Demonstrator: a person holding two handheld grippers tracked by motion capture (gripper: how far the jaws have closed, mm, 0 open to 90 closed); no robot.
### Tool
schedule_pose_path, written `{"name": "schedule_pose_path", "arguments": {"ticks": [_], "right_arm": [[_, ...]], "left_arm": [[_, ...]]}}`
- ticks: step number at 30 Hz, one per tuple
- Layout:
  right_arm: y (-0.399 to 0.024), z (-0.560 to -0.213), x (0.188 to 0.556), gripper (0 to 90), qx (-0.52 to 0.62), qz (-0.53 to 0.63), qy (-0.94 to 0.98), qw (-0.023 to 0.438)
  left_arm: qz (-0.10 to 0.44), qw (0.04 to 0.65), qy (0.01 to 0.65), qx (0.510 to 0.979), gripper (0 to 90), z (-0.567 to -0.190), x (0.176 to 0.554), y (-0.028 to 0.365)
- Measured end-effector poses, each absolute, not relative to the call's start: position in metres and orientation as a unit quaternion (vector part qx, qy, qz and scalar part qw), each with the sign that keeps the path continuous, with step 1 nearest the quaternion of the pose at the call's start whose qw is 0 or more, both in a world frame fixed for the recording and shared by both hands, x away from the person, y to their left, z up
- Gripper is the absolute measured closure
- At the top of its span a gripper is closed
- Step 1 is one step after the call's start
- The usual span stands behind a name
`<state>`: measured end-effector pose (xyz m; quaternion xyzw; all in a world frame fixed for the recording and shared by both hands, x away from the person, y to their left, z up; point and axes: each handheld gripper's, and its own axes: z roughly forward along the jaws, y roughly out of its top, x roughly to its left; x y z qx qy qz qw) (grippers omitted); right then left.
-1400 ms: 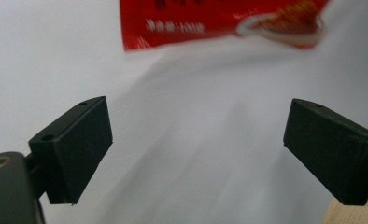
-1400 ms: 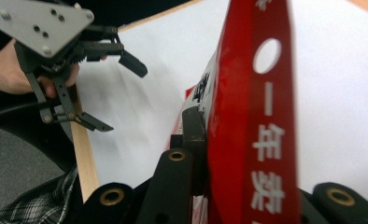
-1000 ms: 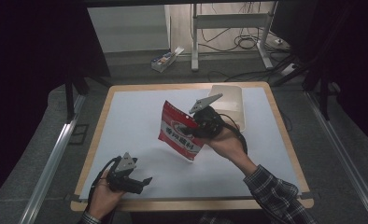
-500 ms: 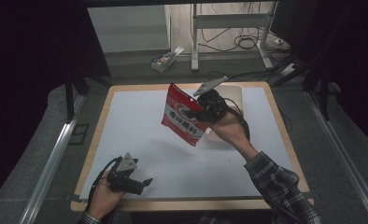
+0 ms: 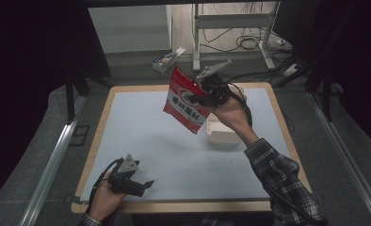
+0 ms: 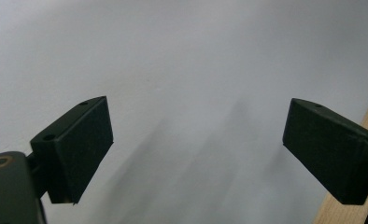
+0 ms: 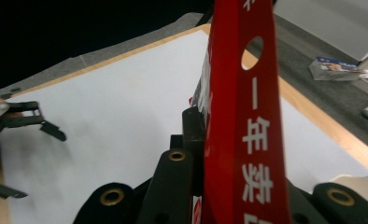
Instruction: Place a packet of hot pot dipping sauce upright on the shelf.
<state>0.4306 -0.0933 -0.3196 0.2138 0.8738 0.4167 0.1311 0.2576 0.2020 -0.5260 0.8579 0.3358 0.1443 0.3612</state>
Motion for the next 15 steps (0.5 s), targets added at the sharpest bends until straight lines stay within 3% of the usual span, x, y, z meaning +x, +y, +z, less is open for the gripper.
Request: {"name": "schedule_pose_path", "arguments": {"ticks": [15], "right_arm": [[-0.107,-0.312,0.463,87.8,0.251,0.411,0.861,0.162]], "left_arm": [[0.142,0.361,0.335,0.858,8.4,-0.527,0.258,0.202]]}}
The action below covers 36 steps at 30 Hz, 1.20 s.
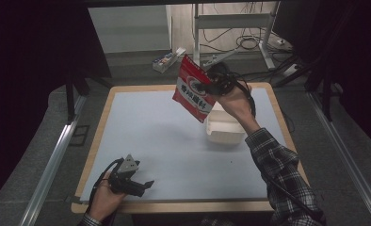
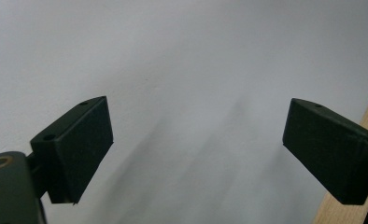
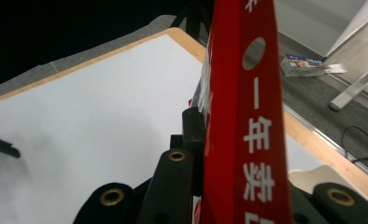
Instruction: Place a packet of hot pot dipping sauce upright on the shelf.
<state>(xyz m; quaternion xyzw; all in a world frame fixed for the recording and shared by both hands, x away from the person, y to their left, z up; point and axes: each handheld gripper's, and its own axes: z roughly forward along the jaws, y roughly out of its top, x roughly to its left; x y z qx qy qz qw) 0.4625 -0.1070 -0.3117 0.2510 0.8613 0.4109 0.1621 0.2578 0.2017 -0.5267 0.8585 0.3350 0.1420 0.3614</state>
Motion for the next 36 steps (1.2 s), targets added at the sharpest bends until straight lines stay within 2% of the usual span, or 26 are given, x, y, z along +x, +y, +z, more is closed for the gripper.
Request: {"name": "schedule_pose_path", "arguments": {"ticks": [24,36], "right_arm": [[-0.122,-0.323,0.526,87.8,0.299,0.404,0.842,0.197],[-0.143,-0.336,0.541,87.8,0.314,0.386,0.841,0.214]], "left_arm": [[0.136,0.360,0.333,0.861,8.4,-0.528,0.258,0.201],[0.134,0.356,0.331,0.864,8.4,-0.529,0.258,0.200]]}}
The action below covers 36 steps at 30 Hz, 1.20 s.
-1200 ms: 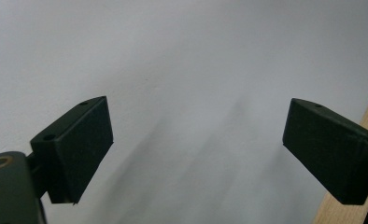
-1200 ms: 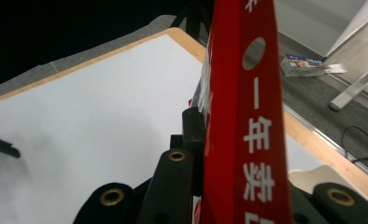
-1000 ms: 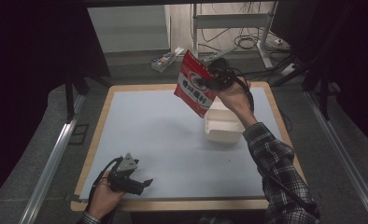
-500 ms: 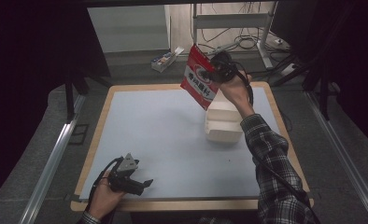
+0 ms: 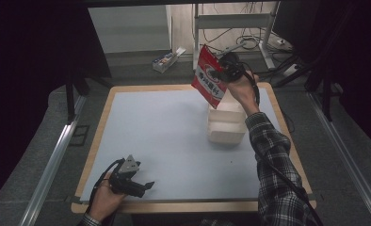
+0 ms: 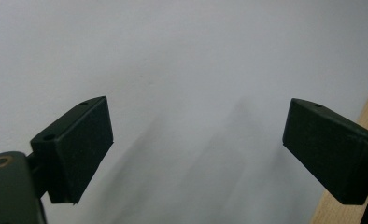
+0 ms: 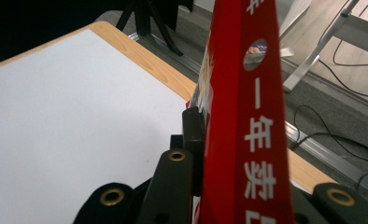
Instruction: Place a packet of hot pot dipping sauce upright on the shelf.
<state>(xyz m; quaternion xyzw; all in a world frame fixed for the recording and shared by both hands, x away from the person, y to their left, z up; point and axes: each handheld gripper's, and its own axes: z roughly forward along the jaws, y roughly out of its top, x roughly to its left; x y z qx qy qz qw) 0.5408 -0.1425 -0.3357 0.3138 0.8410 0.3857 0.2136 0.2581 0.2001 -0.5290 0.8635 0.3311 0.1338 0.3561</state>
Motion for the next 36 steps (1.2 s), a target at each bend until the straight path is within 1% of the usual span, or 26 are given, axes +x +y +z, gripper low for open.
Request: {"name": "schedule_pose_path", "arguments": {"ticks": [24,27,36], "right_arm": [[-0.205,-0.342,0.530,87.7,0.345,0.337,0.849,0.218],[-0.208,-0.343,0.531,87.6,0.349,0.334,0.848,0.216],[-0.201,-0.364,0.539,86.7,0.354,0.325,0.853,0.204]], "left_arm": [[0.135,0.347,0.330,0.867,8.5,-0.530,0.258,0.198],[0.135,0.347,0.329,0.868,8.5,-0.530,0.258,0.198],[0.135,0.346,0.328,0.869,8.6,-0.530,0.258,0.198]]}}
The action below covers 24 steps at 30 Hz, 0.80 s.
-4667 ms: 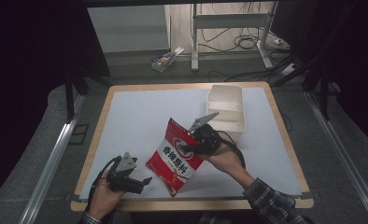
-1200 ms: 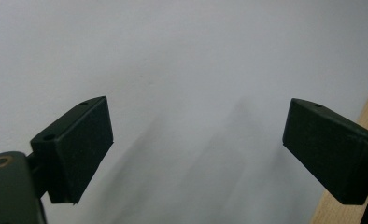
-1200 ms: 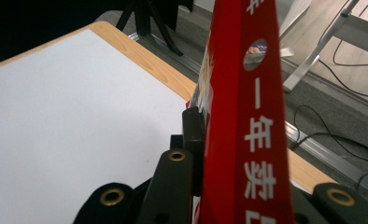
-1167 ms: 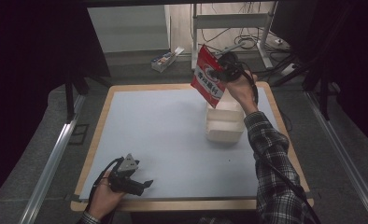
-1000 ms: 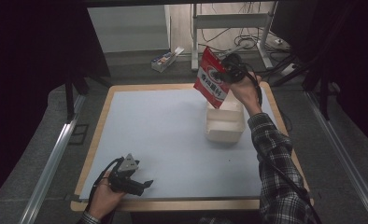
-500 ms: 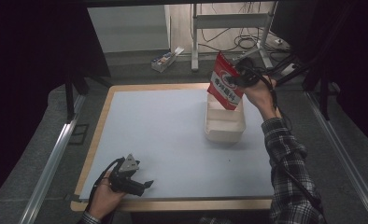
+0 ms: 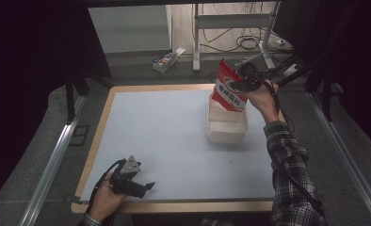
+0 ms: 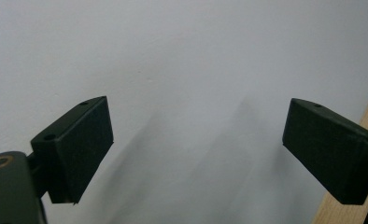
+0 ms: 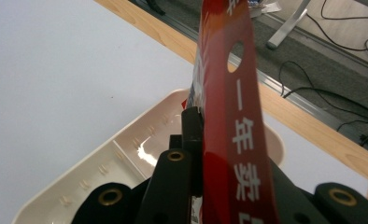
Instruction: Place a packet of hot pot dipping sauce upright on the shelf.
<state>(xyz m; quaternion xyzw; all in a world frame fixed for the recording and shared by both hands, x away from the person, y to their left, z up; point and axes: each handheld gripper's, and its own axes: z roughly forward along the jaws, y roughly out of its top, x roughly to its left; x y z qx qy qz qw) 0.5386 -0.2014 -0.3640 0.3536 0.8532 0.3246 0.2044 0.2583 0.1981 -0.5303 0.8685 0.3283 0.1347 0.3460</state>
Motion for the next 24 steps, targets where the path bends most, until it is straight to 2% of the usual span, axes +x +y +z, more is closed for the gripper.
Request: {"name": "schedule_pose_path", "arguments": {"ticks": [14,18,19,20,24], "right_arm": [[-0.200,-0.384,0.549,81.1,0.379,0.363,0.829,0.194],[-0.202,-0.376,0.546,70.1,0.375,0.378,0.823,0.200],[-0.202,-0.376,0.546,70.1,0.375,0.378,0.823,0.200],[-0.201,-0.372,0.545,62.9,0.373,0.380,0.822,0.204],[-0.200,-0.370,0.543,58.1,0.366,0.367,0.828,0.213]], "left_arm": [[0.134,0.345,0.327,0.869,8.6,-0.530,0.258,0.198],[0.134,0.346,0.327,0.869,8.6,-0.530,0.258,0.198],[0.134,0.346,0.327,0.869,8.6,-0.530,0.258,0.198],[0.134,0.345,0.326,0.870,8.6,-0.530,0.258,0.198],[0.134,0.345,0.326,0.870,8.6,-0.530,0.258,0.198]]}}
